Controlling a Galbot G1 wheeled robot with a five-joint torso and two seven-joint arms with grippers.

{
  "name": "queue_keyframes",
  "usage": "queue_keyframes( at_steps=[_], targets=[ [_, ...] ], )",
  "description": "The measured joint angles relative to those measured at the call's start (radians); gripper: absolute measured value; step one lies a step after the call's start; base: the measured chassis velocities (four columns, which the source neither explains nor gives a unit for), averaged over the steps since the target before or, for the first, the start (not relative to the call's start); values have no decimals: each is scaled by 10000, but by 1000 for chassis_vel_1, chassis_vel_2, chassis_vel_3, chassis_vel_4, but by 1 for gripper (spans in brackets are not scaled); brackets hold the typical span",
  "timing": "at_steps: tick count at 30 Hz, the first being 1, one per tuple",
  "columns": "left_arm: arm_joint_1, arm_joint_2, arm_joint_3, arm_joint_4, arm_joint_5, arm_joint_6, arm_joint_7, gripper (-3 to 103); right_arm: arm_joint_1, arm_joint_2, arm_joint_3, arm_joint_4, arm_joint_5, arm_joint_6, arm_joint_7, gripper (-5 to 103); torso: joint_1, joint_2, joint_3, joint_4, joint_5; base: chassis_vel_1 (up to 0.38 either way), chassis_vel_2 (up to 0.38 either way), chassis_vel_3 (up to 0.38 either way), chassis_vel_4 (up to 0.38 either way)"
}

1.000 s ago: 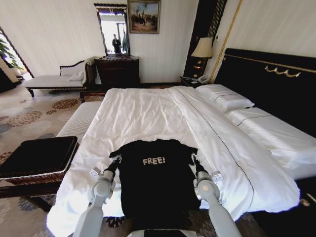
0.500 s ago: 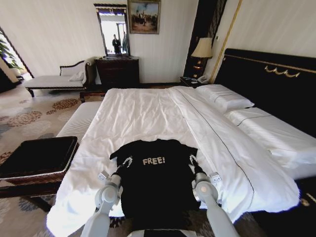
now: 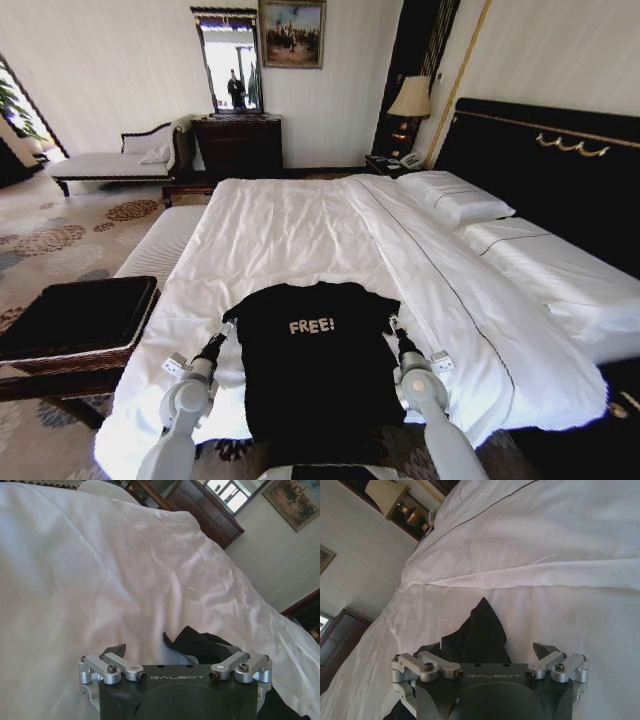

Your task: Fold the clothes on the bed and place them into the basket.

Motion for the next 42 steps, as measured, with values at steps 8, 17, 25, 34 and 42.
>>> queue_keyframes(
  at_steps=[8, 17, 25, 34, 42],
  targets=[
    [-255, -36, 74, 346, 12, -103, -52, 100, -108, -29, 81, 25, -4, 0, 6, 100, 0, 0, 0, -1, 2, 0, 0, 0, 0],
    [-823, -199, 301, 543, -373, -348, 70, 100, 20, -104, 217, 174, 195, -38, 113, 100, 0, 0, 0, 0, 2, 0, 0, 0, 0],
    [-1273, -534, 399, 836, -406, -426, 183, 98, -199, -57, 158, 281, 95, -40, 116, 100, 0, 0, 0, -2, 2, 0, 0, 0, 0],
    [-1576, -609, 683, 1166, -252, -467, 202, 66, -446, -32, 327, 458, 26, -40, 140, 100, 0, 0, 0, 0, 3, 0, 0, 0, 0],
    [-1901, -743, 1339, 953, 29, -455, 436, 34, -690, 15, 546, 584, -54, -36, 161, 100, 0, 0, 0, -1, 2, 0, 0, 0, 0]
  ],
)
